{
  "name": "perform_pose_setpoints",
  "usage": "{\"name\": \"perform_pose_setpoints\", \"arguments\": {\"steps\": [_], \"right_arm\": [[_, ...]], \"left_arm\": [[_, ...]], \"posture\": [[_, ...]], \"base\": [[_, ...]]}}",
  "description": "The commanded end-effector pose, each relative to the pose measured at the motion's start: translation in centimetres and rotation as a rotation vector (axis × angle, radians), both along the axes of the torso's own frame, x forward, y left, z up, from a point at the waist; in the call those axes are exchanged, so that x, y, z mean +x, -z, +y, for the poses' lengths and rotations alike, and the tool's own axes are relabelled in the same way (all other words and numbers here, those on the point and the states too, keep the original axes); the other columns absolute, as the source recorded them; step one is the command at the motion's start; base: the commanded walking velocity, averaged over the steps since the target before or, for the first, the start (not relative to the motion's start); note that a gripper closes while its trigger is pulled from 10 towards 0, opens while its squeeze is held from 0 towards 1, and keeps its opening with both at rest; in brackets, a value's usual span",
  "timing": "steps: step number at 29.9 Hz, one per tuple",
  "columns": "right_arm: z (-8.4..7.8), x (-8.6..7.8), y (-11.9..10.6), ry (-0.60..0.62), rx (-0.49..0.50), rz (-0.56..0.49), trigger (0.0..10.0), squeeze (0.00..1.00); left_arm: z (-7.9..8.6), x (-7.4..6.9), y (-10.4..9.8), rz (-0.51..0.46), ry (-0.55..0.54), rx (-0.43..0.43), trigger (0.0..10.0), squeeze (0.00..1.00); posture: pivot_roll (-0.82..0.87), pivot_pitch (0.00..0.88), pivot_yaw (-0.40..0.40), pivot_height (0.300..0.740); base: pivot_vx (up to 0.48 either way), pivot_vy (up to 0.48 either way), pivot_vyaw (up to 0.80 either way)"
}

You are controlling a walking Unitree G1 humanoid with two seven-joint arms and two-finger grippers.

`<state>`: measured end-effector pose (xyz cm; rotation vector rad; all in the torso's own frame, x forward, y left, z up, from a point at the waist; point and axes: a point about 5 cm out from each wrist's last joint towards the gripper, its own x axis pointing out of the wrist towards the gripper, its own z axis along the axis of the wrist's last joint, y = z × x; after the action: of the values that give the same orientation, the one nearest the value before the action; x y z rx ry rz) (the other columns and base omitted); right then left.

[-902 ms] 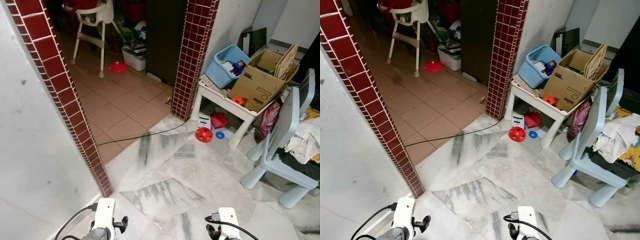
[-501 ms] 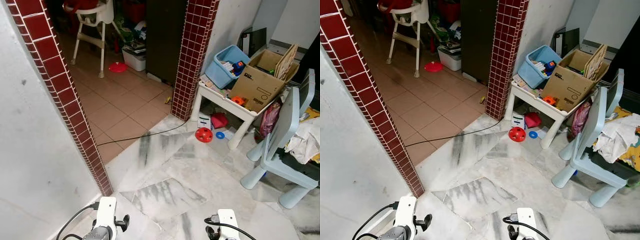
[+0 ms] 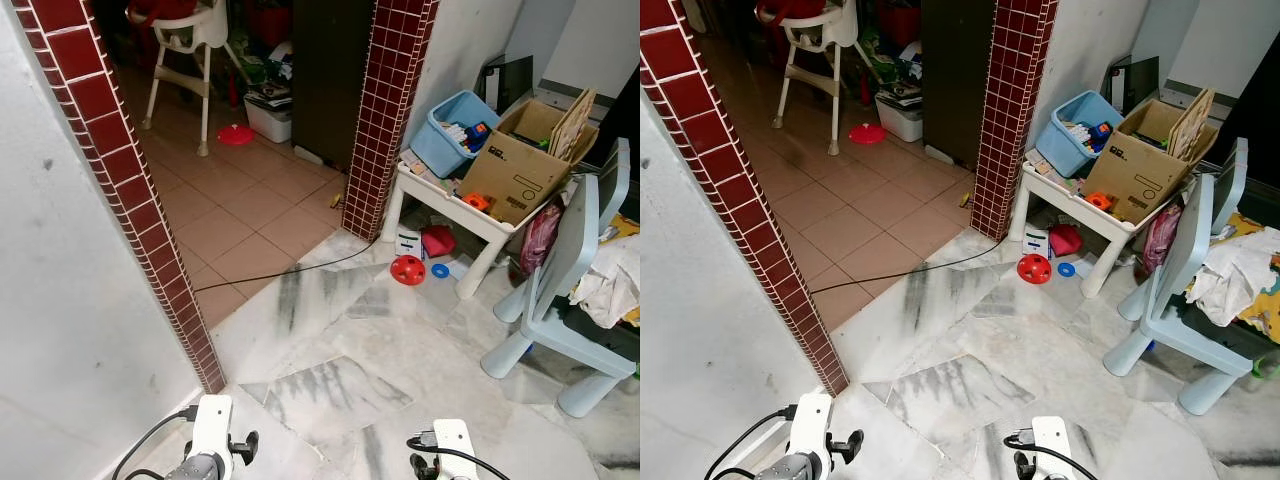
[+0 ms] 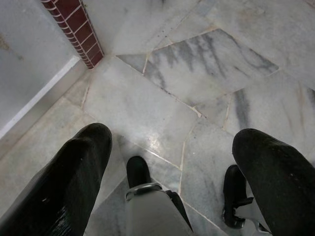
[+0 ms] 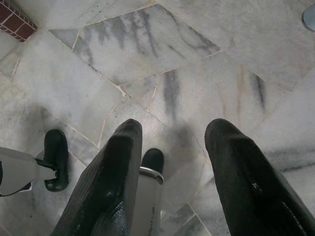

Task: Hang keys on a hook

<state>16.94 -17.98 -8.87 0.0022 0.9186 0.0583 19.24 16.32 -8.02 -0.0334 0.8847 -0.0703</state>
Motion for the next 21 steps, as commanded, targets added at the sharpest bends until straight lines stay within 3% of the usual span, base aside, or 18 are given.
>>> {"name": "perform_pose_setpoints", "arguments": {"steps": [1,11,21], "right_arm": [[-0.1,-0.2,0.1,0.0,-0.011,0.011,10.0,0.0],[0.0,-0.5,0.2,-0.001,-0.014,0.017,10.0,0.0],[0.0,-1.3,0.5,-0.008,-0.023,0.033,10.0,0.0]], "left_arm": [[0.2,-0.4,0.2,0.021,-0.007,0.001,10.0,0.0],[0.4,-0.9,0.4,0.035,0.0,0.004,10.0,0.0],[1.6,-2.2,1.0,0.07,-0.05,0.008,10.0,0.0]], "posture": [[0.03,0.0,-0.038,0.74],[0.02,0.0,-0.035,0.74],[0.02,0.0,-0.04,0.74]], "base": [[0.0,0.0,0.0],[0.0,0.0,0.0],[0.0,0.0,0.0]]}}
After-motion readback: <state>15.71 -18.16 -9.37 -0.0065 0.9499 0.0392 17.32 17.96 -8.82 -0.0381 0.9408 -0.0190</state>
